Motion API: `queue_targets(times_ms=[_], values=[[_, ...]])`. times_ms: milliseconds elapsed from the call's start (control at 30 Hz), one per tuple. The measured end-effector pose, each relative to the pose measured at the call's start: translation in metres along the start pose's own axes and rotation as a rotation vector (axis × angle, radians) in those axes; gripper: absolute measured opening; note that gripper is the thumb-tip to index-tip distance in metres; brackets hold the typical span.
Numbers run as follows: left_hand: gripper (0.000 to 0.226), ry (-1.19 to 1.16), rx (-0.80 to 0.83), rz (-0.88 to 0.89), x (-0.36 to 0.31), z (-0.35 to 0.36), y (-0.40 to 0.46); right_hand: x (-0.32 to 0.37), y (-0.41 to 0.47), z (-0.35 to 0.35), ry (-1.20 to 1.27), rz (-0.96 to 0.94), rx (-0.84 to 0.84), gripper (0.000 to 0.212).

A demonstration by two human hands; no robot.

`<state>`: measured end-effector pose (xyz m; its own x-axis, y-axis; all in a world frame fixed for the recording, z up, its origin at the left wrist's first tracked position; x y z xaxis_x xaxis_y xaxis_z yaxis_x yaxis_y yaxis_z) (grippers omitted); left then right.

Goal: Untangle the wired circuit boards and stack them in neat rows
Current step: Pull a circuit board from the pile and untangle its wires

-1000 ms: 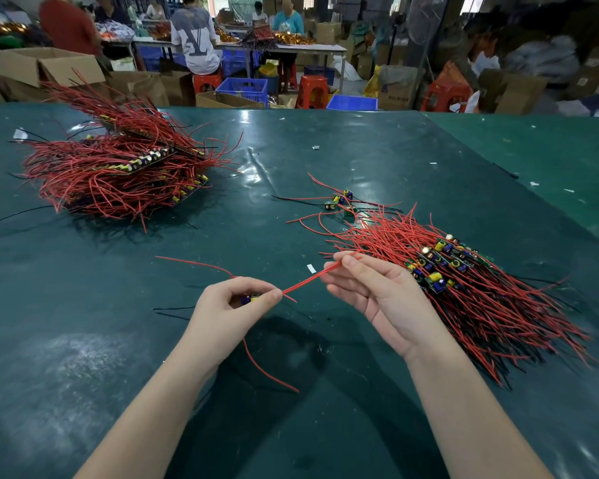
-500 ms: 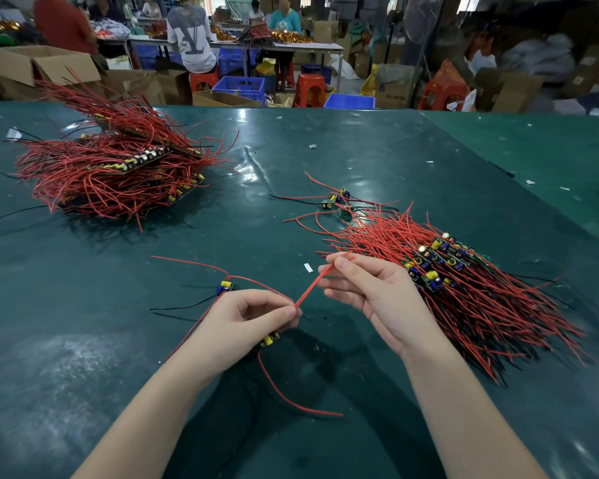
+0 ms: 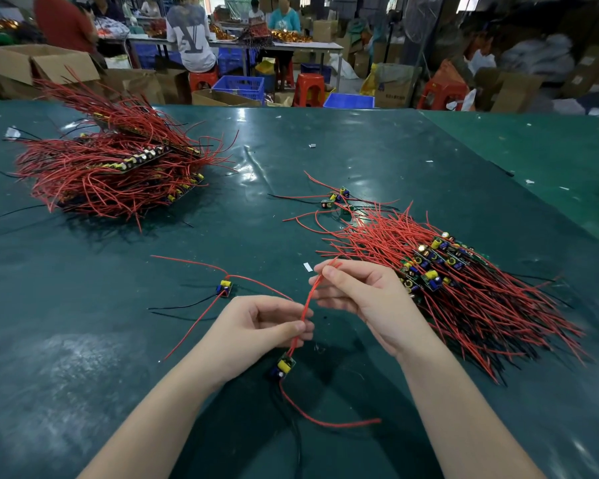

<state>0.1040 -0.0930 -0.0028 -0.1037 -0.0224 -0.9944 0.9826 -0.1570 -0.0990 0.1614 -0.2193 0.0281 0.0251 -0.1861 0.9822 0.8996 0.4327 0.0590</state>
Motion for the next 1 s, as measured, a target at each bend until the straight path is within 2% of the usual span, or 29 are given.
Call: queue_targets(times_ms=[100, 200, 367, 467, 633, 800, 1000], values=[[0.019, -0.105, -0.033, 0.003, 0.001, -0.001, 0.001, -0.003, 0.0, 0.0, 0.007, 0.011, -0.013, 0.015], [0.011, -0.217, -0.114, 0.043, -0.002, -0.007, 0.002, -0.017, -0.001, 0.006, 0.013, 0.11, 0.018, 0.018], [0.016, -0.312, -0.233, 0.109, -0.009, -0.024, 0.0, -0.041, -0.01, 0.034, -0.181, 0.262, 0.261, 0.013], [0.021, -0.248, -0.26, 0.154, -0.017, -0.028, -0.002, -0.039, -0.01, 0.04, -0.289, 0.202, 0.284, 0.01], [0.008, -0.236, -0.317, 0.177, -0.018, -0.033, -0.002, -0.035, -0.007, 0.043, -0.288, 0.14, 0.244, 0.014], [0.023, -0.236, -0.351, 0.196, -0.021, -0.04, -0.004, -0.035, -0.008, 0.051, -0.307, 0.103, 0.26, 0.014], [0.012, -0.377, -0.37, 0.111, -0.009, -0.04, -0.002, -0.035, -0.014, 0.058, -0.255, 0.136, 0.356, 0.014]])
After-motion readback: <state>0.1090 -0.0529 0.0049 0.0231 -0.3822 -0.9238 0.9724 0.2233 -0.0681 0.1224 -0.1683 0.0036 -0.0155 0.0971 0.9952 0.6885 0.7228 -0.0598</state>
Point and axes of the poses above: each hand's wrist, its own y-axis towards the middle knuckle, its own z-axis out of the palm, x = y × z, the point moved 10 cm from there along y, towards the middle knuckle, and after that the axes turned 2 degrees about x, right-handed, at the moved point
